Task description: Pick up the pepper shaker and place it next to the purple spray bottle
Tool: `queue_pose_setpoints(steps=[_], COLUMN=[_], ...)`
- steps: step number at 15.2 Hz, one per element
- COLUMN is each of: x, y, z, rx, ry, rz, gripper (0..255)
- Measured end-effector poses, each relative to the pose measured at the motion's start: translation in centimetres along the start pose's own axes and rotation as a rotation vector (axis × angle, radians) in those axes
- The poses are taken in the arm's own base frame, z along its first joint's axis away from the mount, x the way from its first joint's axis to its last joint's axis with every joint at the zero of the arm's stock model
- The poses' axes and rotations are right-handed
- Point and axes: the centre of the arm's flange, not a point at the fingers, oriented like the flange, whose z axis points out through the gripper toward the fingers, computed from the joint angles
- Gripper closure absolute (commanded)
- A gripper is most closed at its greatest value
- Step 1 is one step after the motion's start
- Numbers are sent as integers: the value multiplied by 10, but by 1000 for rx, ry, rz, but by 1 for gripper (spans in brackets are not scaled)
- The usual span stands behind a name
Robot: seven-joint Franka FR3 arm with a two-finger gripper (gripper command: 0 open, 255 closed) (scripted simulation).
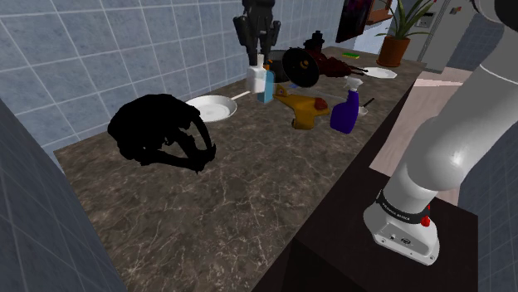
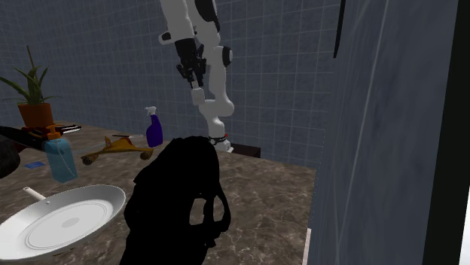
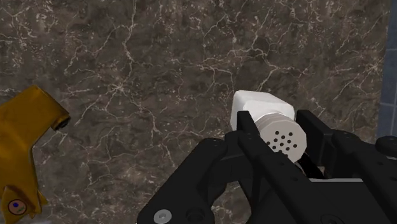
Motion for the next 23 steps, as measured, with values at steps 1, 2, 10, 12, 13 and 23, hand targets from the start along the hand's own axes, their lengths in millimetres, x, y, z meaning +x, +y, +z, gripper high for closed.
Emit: queue_pose_setpoints(steps=[1,2,10,12,13,23], x=[-4,-8,-50,-60,-65,-114], y=[10,22,123,146,159,279], z=[-3,-3,-11,-10,-11,-25], rx=[0,0,0,1,0,1], ry=[0,0,0,0,0,0], rz=[0,0,0,0,0,-1], gripper=[255,255,255,255,255,255])
